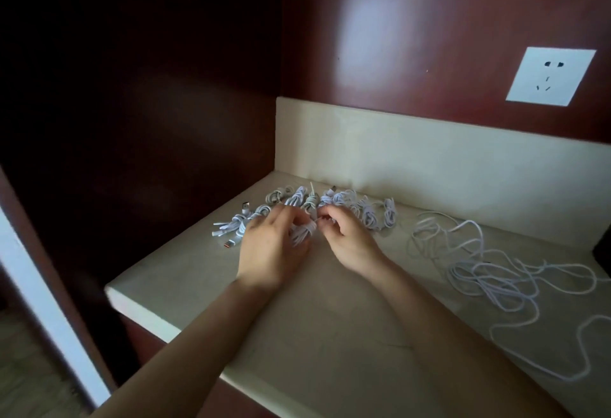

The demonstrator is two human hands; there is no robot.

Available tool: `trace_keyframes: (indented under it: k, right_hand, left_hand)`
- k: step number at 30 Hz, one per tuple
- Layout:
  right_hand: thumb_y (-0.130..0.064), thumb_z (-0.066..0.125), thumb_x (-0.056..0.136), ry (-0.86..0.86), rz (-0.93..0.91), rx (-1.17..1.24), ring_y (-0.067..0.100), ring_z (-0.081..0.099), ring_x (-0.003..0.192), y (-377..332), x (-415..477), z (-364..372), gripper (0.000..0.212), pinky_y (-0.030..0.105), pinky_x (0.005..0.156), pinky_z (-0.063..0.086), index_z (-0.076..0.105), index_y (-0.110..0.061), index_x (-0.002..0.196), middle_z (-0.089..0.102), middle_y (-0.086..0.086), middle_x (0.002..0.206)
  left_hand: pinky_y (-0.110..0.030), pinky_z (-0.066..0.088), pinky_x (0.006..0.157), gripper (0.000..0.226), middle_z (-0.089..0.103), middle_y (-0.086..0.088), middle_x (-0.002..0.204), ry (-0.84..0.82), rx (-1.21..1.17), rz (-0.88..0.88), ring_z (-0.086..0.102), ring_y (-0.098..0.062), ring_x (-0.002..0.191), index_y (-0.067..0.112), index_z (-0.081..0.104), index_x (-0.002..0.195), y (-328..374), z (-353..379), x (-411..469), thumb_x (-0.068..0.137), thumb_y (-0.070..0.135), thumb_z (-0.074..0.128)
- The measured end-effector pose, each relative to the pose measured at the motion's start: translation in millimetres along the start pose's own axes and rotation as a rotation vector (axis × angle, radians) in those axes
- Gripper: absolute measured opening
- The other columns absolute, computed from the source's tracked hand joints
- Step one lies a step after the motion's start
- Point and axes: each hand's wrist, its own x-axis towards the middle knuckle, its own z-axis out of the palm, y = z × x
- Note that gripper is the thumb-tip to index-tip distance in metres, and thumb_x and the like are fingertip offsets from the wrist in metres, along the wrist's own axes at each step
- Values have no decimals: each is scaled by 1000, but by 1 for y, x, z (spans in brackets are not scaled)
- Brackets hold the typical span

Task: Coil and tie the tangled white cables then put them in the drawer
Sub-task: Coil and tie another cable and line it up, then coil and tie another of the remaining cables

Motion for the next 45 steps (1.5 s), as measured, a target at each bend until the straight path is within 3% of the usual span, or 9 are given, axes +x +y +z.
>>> trace_keyframes:
  k: [5,11,18,23,26,28,34,39,45]
  right_hand:
    - [-15,56,95,44,65,-34,19,59,110,7,1,17,22,33,94,46,68,-16,114,67,1,118]
    - [-14,62,88,105,31,-125,19,65,93,8,2,18,18,32,79,50,71,-22,101,71,-2,102]
    - [-19,61,90,107,-56,-337,26,62,105,6,-5,19,23,36,84,50,72,-18,110,68,4,110]
    - [-26,53,87,-4,-67,-515,26,55,115,7,-23,2,34,37,92,47,69,-18,115,62,2,116]
    - [-39,37,84,-71,-125,-638,27,55,116,9,-43,-21,52,38,95,44,66,-17,120,60,2,124]
    - [-39,40,82,-60,-128,-673,26,55,117,11,-56,-40,52,39,95,43,65,-19,122,61,1,125]
    - [-37,46,84,0,-21,-708,24,55,114,22,-89,-97,45,38,92,41,64,-23,122,62,-1,123]
    - [-32,56,86,90,102,-702,25,56,111,37,-124,-134,33,40,93,44,66,-24,117,64,-2,118]
    - [-33,49,82,182,223,-682,24,59,106,47,-162,-165,37,39,89,47,67,-29,112,66,-4,112]
  left_hand:
    - [-24,26,78,23,67,11,86,-14,60,-125,62,-13,78,26,60,91,-8,8,-2,77,38,73]
    - [-33,32,81,17,66,12,76,19,148,-79,63,-16,78,27,62,82,-4,12,0,73,41,67]
    - [-33,31,76,8,65,11,74,0,195,-31,61,-17,78,28,64,68,-4,15,-1,67,32,70]
    - [-32,30,82,10,64,11,81,-21,189,48,59,-16,84,29,65,73,-3,13,-3,68,38,64]
    - [-38,34,89,11,65,11,90,33,108,205,61,-17,92,28,67,82,5,11,-3,72,34,67]
    - [-38,33,93,16,65,10,96,37,14,324,57,-15,96,27,67,89,19,11,-2,74,31,64]
    - [-32,31,93,13,67,16,92,-76,-243,252,61,-10,96,30,66,88,81,34,3,80,33,56]
    - [-32,45,84,12,62,20,79,-285,-370,219,61,-4,82,28,68,85,120,53,11,76,27,60]
    - [-34,49,86,31,66,10,100,-516,-427,282,60,-14,97,30,68,98,156,81,6,74,40,53]
